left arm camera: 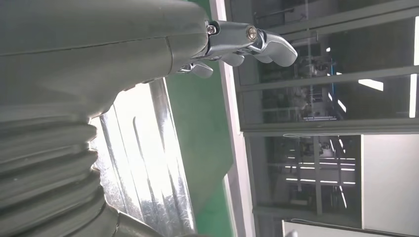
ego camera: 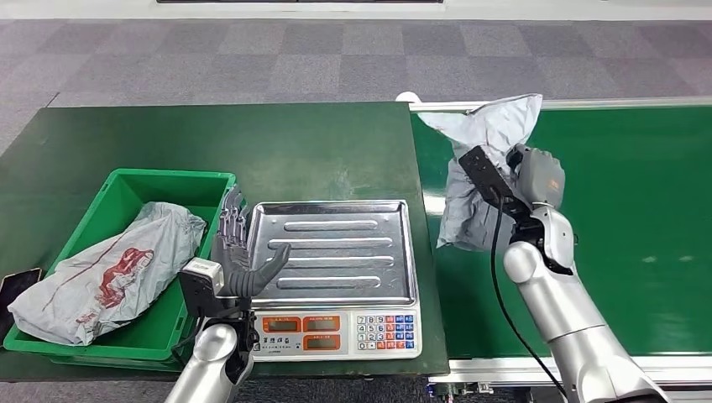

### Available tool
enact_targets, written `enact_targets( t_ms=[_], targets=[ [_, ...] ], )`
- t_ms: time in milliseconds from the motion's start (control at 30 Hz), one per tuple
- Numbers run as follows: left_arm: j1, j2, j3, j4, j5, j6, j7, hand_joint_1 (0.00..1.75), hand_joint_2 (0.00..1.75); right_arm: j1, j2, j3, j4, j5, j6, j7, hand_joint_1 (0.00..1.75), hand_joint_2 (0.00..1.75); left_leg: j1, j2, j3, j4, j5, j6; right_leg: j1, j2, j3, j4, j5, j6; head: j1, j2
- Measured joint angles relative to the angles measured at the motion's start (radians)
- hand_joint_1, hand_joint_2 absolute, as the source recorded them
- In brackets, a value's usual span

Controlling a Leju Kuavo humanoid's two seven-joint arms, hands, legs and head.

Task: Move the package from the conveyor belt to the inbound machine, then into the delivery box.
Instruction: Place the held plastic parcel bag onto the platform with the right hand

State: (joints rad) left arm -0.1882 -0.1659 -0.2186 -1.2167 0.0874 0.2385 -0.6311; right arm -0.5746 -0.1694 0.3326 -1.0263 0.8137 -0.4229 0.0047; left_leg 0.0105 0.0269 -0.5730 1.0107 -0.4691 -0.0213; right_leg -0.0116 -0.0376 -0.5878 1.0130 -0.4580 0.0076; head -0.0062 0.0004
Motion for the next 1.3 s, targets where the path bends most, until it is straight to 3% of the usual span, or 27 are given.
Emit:
enact_targets(
  t_ms=[267, 467, 767, 1000, 1300],
  targets=[
    [0.0, 0.0, 0.008, -0.001, -0.03, 0.013, 0.003, 0.0, 1.75, -0.028, -0.002, -0.017, -0.052, -0.163, 0.061, -0.068, 1.75, 1.75, 0.0, 0.0, -0.001, 0.0, 0.0, 0.0, 0.0, 0.0, 0.0, 0.0, 0.0, 0.0, 0.0, 0.0],
    [-0.018, -0.002, 0.015, 0.006, -0.051, 0.013, 0.01, 0.0, 1.75, -0.088, 0.037, 0.014, -0.076, -0.217, 0.12, -0.086, 1.75, 1.75, 0.0, 0.001, -0.001, 0.0, 0.001, -0.001, 0.0, 0.001, -0.002, 0.001, 0.0, 0.0, 0.0, 0.0],
    [-0.068, -0.004, 0.015, 0.044, -0.06, 0.028, 0.003, 0.0, 1.75, -0.165, 0.137, 0.144, -0.1, -0.208, 0.148, -0.066, 1.75, 1.75, 0.0, 0.002, -0.002, 0.0, 0.001, -0.002, 0.001, 0.002, -0.004, 0.002, 0.001, -0.001, 0.0, 0.0],
    [-0.093, -0.004, 0.015, 0.072, -0.055, 0.029, -0.002, 0.0, 1.75, -0.195, 0.185, 0.239, -0.105, -0.205, 0.167, -0.064, 1.75, 1.75, 0.0, 0.002, -0.004, 0.0, 0.002, -0.002, 0.0, 0.002, -0.005, 0.002, 0.001, -0.001, 0.0, 0.0],
    [-0.133, -0.005, 0.017, 0.1, -0.059, 0.032, -0.002, 0.0, 1.75, -0.195, 0.262, 0.402, -0.095, -0.154, 0.098, -0.051, 1.75, 1.75, 0.001, 0.002, -0.004, 0.0, 0.002, -0.002, 0.001, 0.002, -0.006, 0.002, 0.001, -0.001, 0.0, 0.0]
  ],
)
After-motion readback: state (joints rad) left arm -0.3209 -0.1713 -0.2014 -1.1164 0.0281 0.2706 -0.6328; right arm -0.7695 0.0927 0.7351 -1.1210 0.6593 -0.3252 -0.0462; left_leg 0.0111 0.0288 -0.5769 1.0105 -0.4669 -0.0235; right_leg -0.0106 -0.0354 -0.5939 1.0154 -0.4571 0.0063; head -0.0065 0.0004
